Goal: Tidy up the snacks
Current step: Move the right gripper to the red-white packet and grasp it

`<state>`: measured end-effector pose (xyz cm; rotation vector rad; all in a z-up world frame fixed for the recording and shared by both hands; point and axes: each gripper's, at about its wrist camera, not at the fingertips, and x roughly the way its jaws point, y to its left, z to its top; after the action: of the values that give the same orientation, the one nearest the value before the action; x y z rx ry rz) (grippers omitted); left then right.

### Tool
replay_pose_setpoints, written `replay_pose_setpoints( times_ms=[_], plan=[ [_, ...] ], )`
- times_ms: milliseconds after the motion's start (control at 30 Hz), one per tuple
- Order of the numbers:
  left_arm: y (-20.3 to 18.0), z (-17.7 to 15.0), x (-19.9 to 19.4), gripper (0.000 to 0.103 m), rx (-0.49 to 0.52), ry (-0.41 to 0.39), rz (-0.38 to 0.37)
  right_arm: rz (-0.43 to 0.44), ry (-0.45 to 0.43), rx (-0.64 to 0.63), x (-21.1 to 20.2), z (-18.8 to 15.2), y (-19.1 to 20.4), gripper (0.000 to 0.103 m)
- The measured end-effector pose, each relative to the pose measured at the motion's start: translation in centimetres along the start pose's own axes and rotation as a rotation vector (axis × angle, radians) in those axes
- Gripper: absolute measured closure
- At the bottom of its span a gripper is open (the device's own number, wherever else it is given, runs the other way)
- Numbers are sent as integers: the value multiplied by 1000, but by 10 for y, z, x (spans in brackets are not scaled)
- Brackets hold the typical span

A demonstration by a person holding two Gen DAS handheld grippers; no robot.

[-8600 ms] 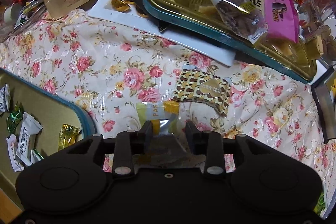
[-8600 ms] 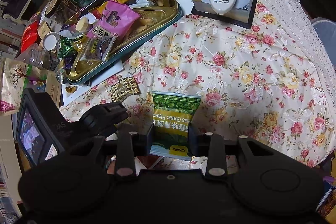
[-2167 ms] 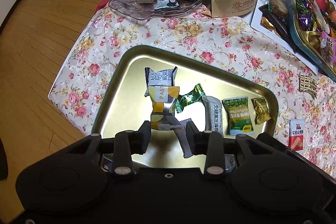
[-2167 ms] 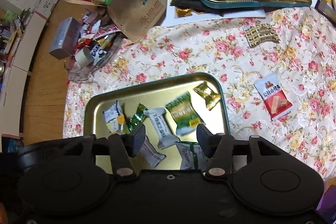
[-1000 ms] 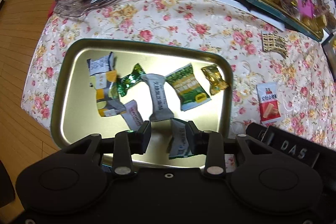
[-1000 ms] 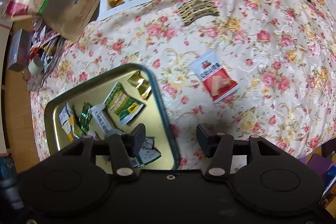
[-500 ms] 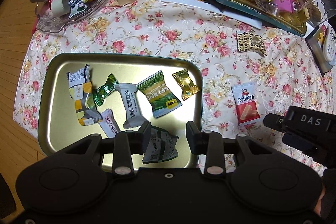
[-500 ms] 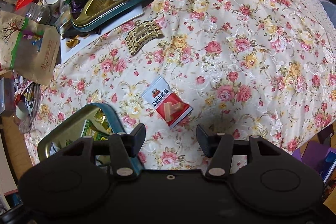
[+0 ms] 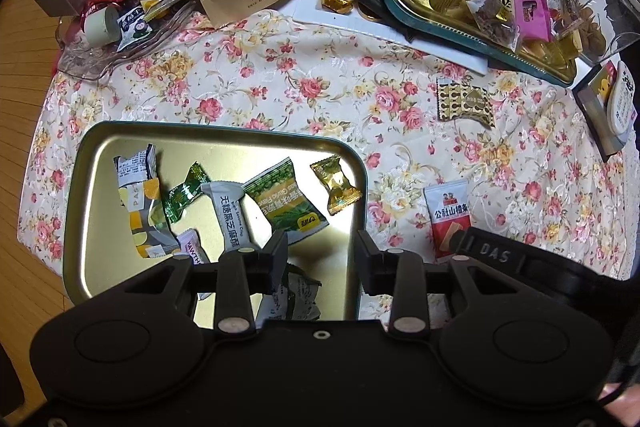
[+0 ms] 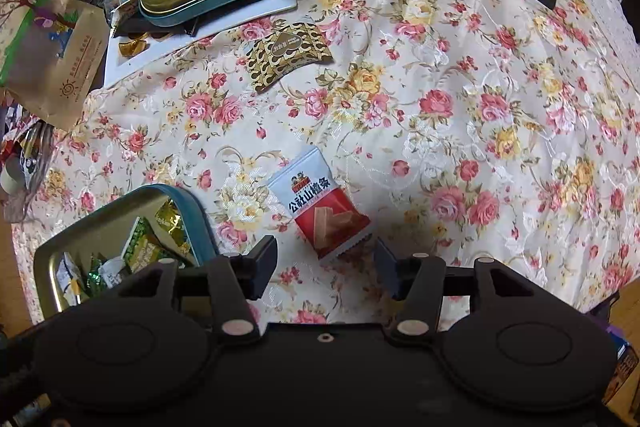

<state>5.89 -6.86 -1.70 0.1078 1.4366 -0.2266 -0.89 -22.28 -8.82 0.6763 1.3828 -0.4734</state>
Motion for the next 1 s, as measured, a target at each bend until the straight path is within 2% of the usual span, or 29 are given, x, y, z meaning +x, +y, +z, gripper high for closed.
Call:
replay_pose_setpoints(
  times_ms=[233,633,800,833,1000],
  plan=[
    [-7,7,3,58,-2,3,-14,-41,-25,-92,20,5,11,46],
    [-11,15,10,59,-13,17,-15,-106,-7,-186,55,2,24,46],
    [-14,16,12,59,-6,17,-9,-110,-7,-196,61,0,23,53],
    [-14,16,13,59,-4,19,-12,-107,-1,-199,62,1,23,57],
    [-19,15,14,59,14,14,-6,-92,25,-169,55,6,13,58]
  ],
)
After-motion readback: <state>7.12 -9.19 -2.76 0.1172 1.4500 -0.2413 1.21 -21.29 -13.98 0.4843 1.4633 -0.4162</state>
